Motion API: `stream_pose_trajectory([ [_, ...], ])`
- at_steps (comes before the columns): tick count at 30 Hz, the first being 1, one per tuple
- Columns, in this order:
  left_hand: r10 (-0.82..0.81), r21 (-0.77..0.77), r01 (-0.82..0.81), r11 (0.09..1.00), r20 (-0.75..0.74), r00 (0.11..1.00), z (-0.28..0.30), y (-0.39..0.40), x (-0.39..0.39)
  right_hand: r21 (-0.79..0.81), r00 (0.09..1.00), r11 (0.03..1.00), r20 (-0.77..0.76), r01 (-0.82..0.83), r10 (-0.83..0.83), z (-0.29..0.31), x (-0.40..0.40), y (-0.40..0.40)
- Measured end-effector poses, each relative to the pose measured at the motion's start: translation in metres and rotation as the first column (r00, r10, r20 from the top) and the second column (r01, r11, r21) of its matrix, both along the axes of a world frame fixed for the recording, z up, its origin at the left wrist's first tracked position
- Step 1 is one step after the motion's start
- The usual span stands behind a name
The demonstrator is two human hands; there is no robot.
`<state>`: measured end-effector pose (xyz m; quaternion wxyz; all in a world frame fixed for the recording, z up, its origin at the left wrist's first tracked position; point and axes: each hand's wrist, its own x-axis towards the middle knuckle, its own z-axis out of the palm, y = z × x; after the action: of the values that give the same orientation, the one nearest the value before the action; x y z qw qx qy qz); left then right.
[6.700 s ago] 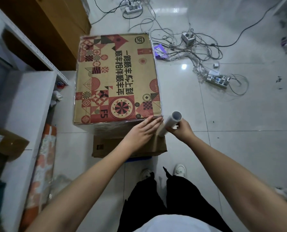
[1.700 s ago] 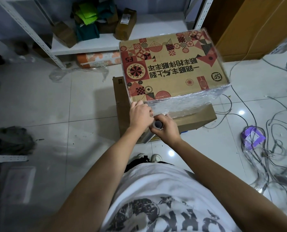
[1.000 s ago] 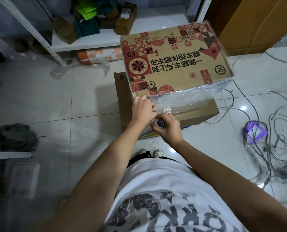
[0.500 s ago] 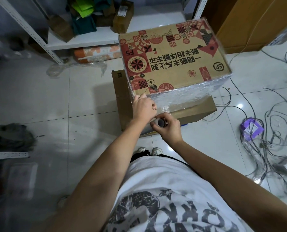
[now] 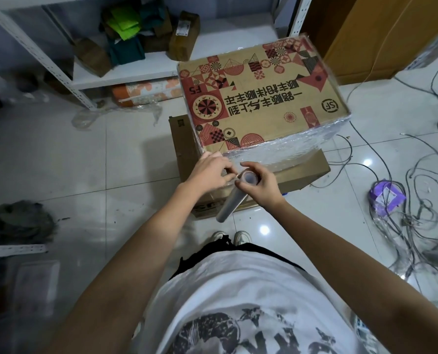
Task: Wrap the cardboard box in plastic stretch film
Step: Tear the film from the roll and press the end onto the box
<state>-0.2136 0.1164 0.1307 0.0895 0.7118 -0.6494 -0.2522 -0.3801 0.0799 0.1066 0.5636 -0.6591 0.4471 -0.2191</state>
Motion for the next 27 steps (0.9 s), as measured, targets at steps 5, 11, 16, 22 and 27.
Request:
stream_pose_trajectory([
  [5, 0.005, -0.008, -0.005, 1.000, 0.020, 1.000, 0.001, -0.005, 0.001, 0.001, 1.000, 1.000, -0.005, -0.011, 0.011, -0.009, 0.012, -0.015],
  [11, 0.021, -0.104, -0.019, 0.994, 0.016, 1.000, -0.001, -0.002, -0.004, 0.000, 0.995, 0.999, 0.088, 0.046, -0.045, -0.016, 0.019, -0.012],
  [16, -0.062, -0.111, 0.075, 0.991, 0.116, 0.991, 0.000, -0.001, -0.002, -0.020, 0.996, 0.996, 0.024, -0.089, 0.089, -0.013, 0.025, -0.026],
  [22, -0.236, -0.009, 0.238, 0.971, 0.102, 0.966, 0.001, 0.004, 0.007, 0.005, 1.000, 1.000, -0.003, -0.015, 0.015, -0.011, 0.021, -0.046],
  [27, -0.142, -0.051, 0.146, 0.988, 0.078, 0.987, 0.009, -0.008, 0.008, -0.091, 0.987, 0.983, -0.046, -0.158, 0.154, 0.000, 0.034, -0.056],
])
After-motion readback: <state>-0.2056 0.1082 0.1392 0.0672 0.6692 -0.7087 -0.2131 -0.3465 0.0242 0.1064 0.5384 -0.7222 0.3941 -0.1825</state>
